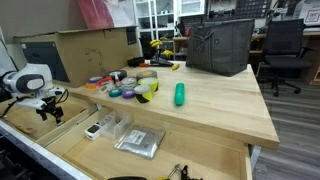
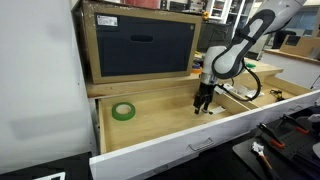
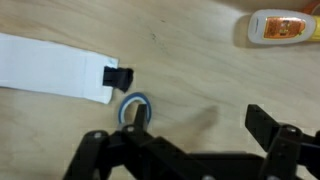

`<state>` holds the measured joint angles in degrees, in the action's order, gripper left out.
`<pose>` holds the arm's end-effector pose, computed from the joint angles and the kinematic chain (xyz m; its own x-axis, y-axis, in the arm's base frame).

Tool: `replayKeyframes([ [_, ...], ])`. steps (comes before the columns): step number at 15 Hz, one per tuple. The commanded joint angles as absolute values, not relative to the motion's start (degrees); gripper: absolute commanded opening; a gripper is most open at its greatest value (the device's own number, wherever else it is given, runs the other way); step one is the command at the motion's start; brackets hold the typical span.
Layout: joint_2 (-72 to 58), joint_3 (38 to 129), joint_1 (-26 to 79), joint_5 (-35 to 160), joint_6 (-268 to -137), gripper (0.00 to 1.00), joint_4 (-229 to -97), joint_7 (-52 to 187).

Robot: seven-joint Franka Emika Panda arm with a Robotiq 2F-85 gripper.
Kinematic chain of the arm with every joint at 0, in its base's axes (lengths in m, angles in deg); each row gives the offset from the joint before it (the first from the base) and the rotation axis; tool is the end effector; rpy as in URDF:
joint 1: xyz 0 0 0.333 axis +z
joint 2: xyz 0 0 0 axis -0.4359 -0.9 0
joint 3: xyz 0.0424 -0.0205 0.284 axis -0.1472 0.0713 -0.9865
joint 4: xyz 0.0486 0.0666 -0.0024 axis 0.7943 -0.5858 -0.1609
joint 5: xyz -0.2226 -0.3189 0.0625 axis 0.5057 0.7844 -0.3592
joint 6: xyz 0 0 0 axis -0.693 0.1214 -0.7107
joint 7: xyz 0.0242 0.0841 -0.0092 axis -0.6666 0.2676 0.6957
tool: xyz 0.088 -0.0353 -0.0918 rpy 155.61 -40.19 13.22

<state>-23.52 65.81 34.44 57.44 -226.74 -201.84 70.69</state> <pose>0.4452 0.2021 0.0498 0.9509 0.2958 -0.0906 0.2823 -0.9495 -0.1370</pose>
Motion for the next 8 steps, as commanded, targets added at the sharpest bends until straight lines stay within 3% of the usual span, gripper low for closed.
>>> replayKeyframes([
  [1, -21.3, 66.1, 34.4, 55.4, -226.7, 1.00, -203.9, 70.0],
  [8, -20.4, 68.6, 36.5, 56.1, -226.7, 1.00, -204.1, 68.2],
])
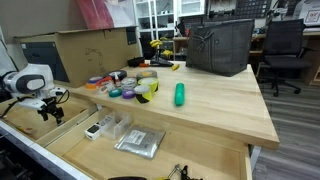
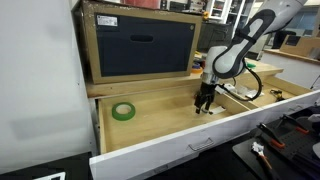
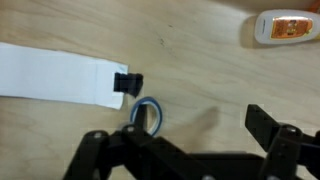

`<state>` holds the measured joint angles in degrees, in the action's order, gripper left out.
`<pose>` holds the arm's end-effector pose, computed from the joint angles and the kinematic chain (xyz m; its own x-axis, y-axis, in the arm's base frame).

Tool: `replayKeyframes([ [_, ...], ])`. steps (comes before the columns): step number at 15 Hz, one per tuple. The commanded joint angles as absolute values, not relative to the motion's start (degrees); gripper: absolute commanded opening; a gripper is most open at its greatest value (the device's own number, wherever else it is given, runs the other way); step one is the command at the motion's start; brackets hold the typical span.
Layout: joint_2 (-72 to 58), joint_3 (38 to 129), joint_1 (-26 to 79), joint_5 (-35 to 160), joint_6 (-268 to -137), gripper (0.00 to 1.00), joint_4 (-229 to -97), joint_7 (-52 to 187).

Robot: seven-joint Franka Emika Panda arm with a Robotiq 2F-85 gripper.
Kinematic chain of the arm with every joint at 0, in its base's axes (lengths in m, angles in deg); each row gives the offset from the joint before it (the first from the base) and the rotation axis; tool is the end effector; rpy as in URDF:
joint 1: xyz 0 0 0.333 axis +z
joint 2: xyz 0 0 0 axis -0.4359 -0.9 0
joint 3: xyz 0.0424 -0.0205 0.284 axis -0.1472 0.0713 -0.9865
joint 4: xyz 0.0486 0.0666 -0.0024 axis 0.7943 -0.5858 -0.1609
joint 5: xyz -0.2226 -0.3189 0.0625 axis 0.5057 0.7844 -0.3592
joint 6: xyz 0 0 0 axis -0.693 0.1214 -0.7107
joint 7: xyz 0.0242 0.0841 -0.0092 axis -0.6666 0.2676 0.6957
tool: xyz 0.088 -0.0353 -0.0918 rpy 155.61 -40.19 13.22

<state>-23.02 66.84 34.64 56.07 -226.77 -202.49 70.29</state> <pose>0.4454 0.1922 0.0497 0.9614 0.2569 -0.0981 0.2434 -0.9610 -0.1313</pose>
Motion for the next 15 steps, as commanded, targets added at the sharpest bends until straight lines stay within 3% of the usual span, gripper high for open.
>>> replayKeyframes([
  [1, -20.3, 69.0, 36.8, 56.3, -226.6, 1.00, -204.0, 67.7],
  [15, -23.5, 69.8, 38.4, 56.7, -226.3, 1.00, -200.3, 68.3],
])
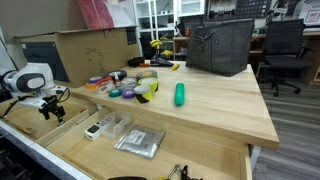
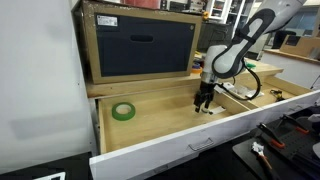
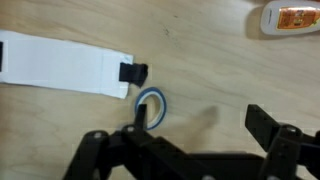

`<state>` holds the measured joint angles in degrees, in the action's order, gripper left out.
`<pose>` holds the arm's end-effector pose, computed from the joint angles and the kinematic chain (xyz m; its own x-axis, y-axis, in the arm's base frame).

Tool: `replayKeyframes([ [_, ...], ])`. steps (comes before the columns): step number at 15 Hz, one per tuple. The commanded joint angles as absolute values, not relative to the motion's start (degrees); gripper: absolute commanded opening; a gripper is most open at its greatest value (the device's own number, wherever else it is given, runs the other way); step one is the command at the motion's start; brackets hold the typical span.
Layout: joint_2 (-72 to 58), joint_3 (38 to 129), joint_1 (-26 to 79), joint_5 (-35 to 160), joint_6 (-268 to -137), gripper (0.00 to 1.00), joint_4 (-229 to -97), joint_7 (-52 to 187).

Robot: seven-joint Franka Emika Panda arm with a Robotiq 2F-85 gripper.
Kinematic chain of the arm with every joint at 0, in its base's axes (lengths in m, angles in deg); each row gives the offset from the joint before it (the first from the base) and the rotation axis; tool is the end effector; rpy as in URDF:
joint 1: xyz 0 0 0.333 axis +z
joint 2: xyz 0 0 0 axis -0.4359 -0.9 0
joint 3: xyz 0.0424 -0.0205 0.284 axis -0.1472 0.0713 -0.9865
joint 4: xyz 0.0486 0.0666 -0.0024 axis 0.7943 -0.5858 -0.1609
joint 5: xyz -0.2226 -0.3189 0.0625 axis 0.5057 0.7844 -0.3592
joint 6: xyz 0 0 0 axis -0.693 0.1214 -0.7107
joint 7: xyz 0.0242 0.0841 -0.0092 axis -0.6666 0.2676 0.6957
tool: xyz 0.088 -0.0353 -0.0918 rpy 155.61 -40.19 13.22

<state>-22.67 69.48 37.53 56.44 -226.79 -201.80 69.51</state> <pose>0.4517 0.1928 0.0531 0.9627 0.2577 -0.0826 0.2487 -0.9629 -0.1047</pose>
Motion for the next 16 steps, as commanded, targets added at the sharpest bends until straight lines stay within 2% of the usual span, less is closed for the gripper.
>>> replayKeyframes([
  [1, -23.8, 69.7, 38.4, 56.5, -226.0, 1.00, -200.0, 68.3],
  [16, -26.5, 69.1, 37.9, 55.9, -224.1, 1.00, -197.1, 68.9],
])
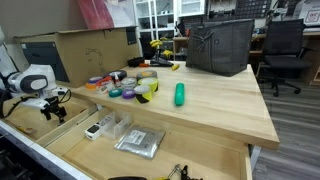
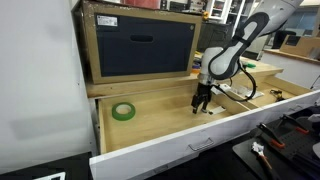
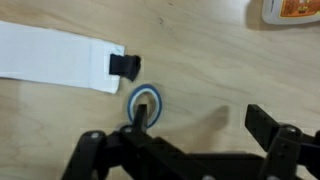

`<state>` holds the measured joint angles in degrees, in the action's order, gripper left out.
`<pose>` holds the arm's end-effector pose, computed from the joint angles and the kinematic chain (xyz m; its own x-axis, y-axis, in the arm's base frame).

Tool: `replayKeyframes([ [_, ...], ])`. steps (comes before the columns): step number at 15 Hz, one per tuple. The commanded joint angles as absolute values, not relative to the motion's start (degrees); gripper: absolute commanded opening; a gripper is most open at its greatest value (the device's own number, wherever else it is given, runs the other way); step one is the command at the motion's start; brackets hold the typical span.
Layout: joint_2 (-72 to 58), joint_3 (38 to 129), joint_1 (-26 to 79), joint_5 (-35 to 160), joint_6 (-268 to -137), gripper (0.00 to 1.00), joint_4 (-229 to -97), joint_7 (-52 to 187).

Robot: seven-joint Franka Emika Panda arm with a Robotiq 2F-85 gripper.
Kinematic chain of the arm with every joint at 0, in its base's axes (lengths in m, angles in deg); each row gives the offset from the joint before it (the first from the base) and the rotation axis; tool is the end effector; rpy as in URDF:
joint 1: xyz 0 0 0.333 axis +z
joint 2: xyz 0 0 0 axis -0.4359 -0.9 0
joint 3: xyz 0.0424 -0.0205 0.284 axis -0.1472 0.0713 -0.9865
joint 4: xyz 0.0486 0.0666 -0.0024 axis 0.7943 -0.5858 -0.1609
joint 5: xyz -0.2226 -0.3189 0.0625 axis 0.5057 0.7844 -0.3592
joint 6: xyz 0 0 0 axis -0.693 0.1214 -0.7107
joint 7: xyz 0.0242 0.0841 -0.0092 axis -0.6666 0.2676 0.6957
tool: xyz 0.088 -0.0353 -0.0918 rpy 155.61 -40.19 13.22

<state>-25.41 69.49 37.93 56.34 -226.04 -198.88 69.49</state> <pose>0.4587 0.1999 0.0425 0.9613 0.2593 -0.0930 0.2488 -0.9621 -0.1117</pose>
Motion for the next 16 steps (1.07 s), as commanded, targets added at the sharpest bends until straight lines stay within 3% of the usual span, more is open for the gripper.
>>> replayKeyframes([
  [1, -26.2, 69.1, 37.8, 55.9, -224.3, 1.00, -197.5, 68.9],
  [16, -21.7, 64.9, 35.8, 52.4, -227.7, 1.00, -204.2, 68.4],
])
